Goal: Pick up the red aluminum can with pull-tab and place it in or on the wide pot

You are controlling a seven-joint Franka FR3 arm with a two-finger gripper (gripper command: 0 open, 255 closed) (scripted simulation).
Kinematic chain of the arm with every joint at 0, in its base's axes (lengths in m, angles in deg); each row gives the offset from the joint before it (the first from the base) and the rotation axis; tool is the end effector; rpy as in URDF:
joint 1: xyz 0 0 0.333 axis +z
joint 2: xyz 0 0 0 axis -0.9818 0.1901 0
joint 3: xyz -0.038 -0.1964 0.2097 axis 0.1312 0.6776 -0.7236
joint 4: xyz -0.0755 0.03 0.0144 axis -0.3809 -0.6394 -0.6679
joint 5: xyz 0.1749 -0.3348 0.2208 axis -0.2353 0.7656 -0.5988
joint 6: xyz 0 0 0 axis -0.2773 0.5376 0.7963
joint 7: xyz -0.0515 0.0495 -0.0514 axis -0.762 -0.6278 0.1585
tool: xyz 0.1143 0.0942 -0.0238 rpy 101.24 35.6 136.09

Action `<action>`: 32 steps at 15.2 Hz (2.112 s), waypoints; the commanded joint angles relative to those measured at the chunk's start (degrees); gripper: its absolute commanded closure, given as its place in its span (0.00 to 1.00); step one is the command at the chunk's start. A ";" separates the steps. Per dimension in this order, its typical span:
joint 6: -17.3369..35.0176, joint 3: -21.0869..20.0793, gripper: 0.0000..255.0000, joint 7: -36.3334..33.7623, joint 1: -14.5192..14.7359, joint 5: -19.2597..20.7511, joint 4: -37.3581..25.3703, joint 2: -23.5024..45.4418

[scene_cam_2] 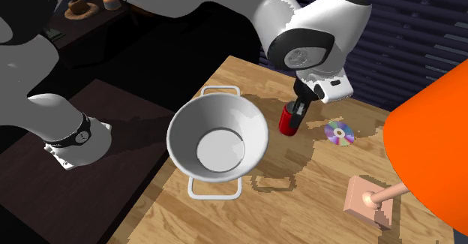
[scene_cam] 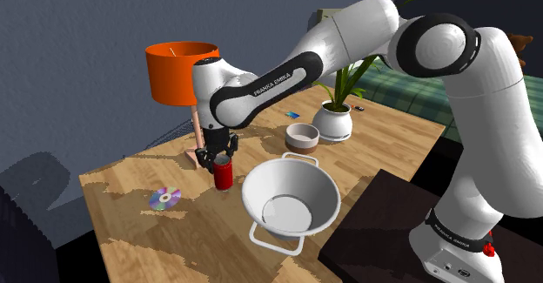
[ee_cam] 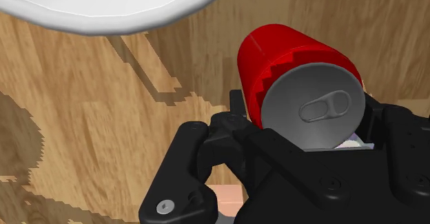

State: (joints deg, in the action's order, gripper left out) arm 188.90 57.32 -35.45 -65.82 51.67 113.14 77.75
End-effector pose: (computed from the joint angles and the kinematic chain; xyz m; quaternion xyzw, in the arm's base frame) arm 0.6307 0.3442 0.2163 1.0000 -0.0063 -0.0008 0.0019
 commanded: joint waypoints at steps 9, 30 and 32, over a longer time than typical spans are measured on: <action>-6.13 -0.79 1.00 0.80 -0.34 -1.29 -2.82 -3.45; -4.38 -2.54 1.00 6.96 -6.56 -10.64 24.93 -31.03; -3.80 -2.24 1.00 8.62 -7.03 -12.56 30.05 -35.88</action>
State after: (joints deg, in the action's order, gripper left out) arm 184.72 54.88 -27.92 -72.46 40.21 140.21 44.64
